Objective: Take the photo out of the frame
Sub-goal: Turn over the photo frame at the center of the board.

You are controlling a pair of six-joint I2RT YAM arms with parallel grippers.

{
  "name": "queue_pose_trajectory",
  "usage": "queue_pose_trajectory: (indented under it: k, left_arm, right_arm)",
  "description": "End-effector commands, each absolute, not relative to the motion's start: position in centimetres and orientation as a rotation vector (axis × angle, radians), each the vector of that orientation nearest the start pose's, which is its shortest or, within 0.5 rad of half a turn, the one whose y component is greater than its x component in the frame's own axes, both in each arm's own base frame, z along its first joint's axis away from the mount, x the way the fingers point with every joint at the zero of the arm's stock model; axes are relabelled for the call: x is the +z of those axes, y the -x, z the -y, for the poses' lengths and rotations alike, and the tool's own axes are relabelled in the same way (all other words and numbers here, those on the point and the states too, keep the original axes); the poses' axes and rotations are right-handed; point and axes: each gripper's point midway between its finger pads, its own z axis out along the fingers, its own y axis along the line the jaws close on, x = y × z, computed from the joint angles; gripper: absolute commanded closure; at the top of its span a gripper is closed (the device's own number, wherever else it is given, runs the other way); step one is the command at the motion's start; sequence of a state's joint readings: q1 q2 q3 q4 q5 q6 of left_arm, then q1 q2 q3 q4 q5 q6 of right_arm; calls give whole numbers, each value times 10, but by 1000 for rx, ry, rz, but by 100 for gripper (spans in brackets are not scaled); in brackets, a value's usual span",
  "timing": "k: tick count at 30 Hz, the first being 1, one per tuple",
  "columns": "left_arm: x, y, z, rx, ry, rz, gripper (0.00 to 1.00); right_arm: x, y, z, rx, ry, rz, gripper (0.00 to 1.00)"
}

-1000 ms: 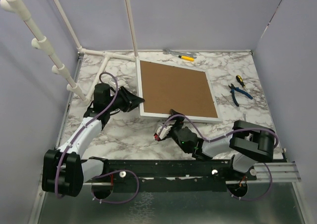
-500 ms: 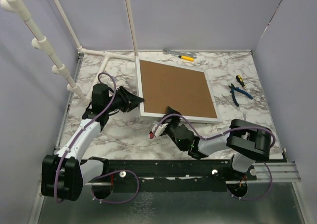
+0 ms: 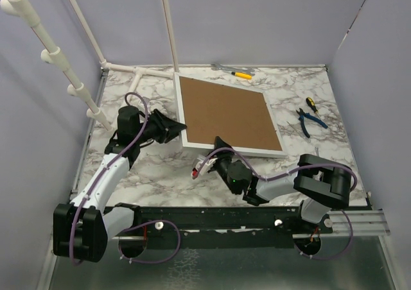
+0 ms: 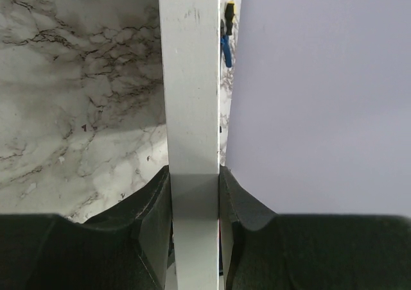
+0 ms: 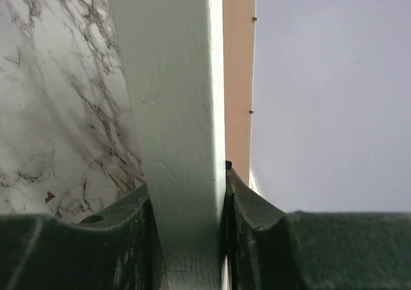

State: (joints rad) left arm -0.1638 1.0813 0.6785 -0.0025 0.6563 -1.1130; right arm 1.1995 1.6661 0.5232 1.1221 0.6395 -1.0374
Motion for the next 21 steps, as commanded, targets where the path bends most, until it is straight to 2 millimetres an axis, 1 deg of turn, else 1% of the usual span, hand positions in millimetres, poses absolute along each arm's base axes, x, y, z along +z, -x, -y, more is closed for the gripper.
queue_pose_trajectory:
  k: [1, 3, 5, 6, 9, 12, 17, 19, 21]
  left_arm:
    - [274, -286, 190, -1500, 410, -1978, 66]
    - [277, -288, 189, -1490, 405, -1977, 50]
    - [281, -290, 186, -1471, 408, -1975, 37]
    - [285, -292, 185, -1458, 400, -1967, 33]
    - [284, -297, 174, -1376, 418, -1985, 23]
    - [288, -307, 155, -1302, 443, -1979, 17]
    - [289, -320, 112, -1201, 528, -1935, 11]
    - [283, -323, 97, -1144, 567, -1923, 9]
    - [275, -323, 88, -1104, 606, -1916, 9]
  right_arm:
    - [167, -267, -320, -299, 1046, -1140, 99]
    - [172, -267, -318, -292, 1030, -1137, 99]
    - [180, -266, -316, -278, 1003, -1140, 99]
    - [183, -266, -315, -266, 990, -1141, 99]
    - [189, -264, -316, -220, 984, -1162, 99]
    - [199, -262, -314, -166, 959, -1185, 99]
    - [215, -263, -306, -100, 908, -1218, 99]
    - [222, -266, -302, -82, 882, -1226, 99]
    - [232, -268, -297, -70, 853, -1236, 99]
